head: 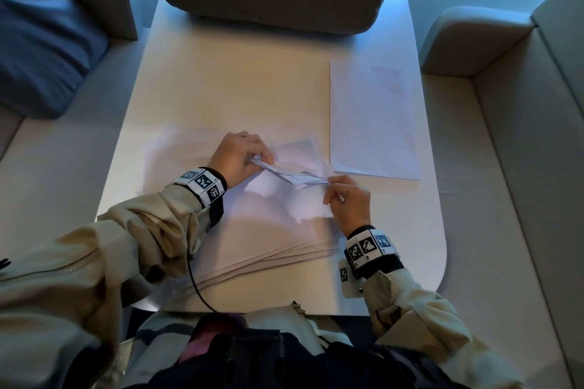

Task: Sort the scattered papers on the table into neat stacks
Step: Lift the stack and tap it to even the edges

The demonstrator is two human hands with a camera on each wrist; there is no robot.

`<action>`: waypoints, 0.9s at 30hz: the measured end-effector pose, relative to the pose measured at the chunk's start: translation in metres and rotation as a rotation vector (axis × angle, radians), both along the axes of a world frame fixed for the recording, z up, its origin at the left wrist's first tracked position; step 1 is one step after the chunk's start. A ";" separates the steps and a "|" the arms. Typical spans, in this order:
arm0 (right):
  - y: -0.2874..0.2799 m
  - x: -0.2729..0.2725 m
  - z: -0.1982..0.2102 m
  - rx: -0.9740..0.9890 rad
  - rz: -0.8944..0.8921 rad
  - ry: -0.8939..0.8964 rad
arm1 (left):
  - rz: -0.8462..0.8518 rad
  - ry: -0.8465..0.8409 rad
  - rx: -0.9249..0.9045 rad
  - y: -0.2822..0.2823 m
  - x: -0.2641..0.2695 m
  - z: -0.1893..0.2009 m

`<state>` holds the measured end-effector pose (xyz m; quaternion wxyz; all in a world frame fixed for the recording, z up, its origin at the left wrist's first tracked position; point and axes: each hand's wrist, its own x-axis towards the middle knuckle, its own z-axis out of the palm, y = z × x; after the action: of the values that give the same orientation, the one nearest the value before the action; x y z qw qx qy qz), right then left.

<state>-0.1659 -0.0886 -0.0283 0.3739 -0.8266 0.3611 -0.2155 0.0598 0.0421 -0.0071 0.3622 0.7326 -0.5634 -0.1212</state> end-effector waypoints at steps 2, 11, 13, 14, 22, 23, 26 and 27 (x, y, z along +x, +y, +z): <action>0.000 0.001 0.005 0.025 -0.022 0.002 | -0.009 0.125 0.008 0.001 -0.004 0.003; -0.016 -0.003 0.030 0.406 -0.348 -0.218 | 0.137 0.380 -0.267 0.019 0.012 0.083; -0.015 0.003 0.045 0.653 -0.307 -0.379 | 0.188 0.424 -0.302 0.025 0.015 0.099; -0.014 0.006 0.053 0.727 -0.252 -0.423 | 0.227 0.461 -0.306 0.028 0.015 0.105; 0.014 0.037 0.140 0.718 -0.075 -0.706 | 0.402 0.495 -0.299 0.057 -0.010 0.144; 0.017 0.039 0.152 0.691 -0.055 -0.746 | 0.420 0.481 -0.339 0.060 -0.010 0.152; 0.022 0.043 0.185 0.561 0.007 -0.822 | 0.448 0.434 -0.561 0.069 -0.009 0.174; 0.024 0.046 0.193 0.513 0.024 -0.842 | 0.444 0.417 -0.620 0.070 -0.008 0.179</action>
<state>-0.1200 -0.0644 0.1646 0.6812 -0.5533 0.2103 -0.4307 0.0514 0.1125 0.1722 0.6884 0.6524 -0.3167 -0.0108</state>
